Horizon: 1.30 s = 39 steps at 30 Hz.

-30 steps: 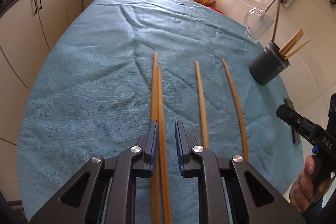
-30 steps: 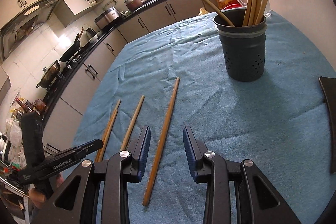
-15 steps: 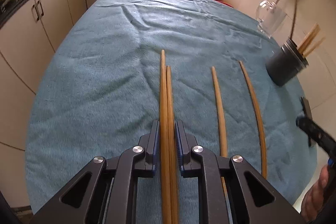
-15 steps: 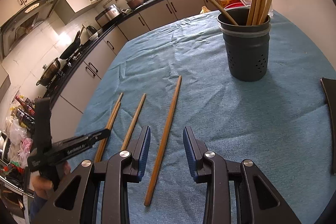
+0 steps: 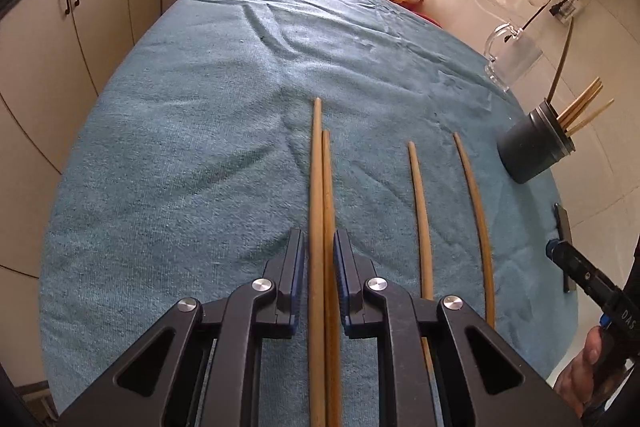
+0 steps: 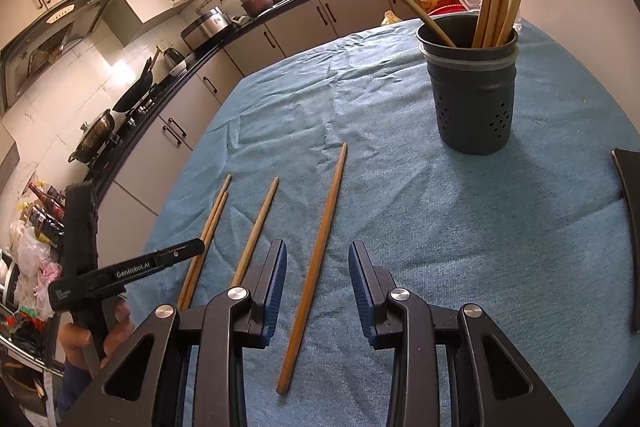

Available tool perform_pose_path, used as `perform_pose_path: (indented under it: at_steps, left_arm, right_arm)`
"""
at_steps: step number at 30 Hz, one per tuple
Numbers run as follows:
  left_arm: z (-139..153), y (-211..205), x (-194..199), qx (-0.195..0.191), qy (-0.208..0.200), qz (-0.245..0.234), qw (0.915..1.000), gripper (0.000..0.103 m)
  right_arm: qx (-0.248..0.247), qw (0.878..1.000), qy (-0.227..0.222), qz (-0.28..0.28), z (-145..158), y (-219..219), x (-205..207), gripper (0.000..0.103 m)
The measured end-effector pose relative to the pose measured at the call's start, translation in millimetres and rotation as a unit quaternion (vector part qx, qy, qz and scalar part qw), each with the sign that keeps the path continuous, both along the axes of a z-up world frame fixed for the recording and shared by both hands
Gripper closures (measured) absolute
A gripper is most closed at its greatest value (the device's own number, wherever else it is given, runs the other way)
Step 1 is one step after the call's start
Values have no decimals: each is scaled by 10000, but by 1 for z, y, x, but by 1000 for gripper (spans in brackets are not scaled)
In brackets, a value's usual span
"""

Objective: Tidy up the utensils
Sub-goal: 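Lower both grippers to the loose chopsticks and close on one each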

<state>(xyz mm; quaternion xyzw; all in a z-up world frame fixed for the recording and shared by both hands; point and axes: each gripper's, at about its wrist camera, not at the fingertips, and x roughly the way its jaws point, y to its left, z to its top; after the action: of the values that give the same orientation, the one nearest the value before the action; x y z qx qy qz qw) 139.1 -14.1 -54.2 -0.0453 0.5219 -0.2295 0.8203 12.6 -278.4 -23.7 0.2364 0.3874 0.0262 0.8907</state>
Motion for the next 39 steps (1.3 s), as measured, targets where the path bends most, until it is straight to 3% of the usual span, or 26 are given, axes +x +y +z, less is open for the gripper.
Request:
perform_pose_path:
  at_steps: [7, 13, 18, 21, 29, 33, 38, 39]
  left_arm:
    - [0, 8, 11, 13, 34, 74, 10000, 88]
    - [3, -14, 24, 583, -119, -37, 9982, 88]
    - [2, -19, 34, 682, -69, 86, 9976, 88]
    - [2, -16, 30, 723, -92, 114, 9973, 96]
    - [2, -7, 22, 668, -46, 11, 9978, 96]
    - [2, -9, 27, 671, 25, -20, 9977, 96]
    - [2, -15, 30, 798, -68, -55, 9968, 96]
    - [2, -16, 30, 809, -89, -46, 9967, 96]
  right_arm:
    - [53, 10000, 21, -53, -1, -4, 1, 68]
    - [58, 9999, 83, -5, -5, 0, 4, 68]
    - [-85, 9999, 116, 7, 0, 3, 13, 68]
    - [-57, 9998, 212, 15, 2, 4, 21, 68]
    - [47, 9952, 975, 11, -15, -3, 86, 68]
    - [-162, 9906, 1358, 13, -27, 2, 118, 68]
    - [-755, 9829, 1680, 68, -34, 16, 138, 78]
    - [-902, 9806, 1736, 93, -34, 19, 140, 92]
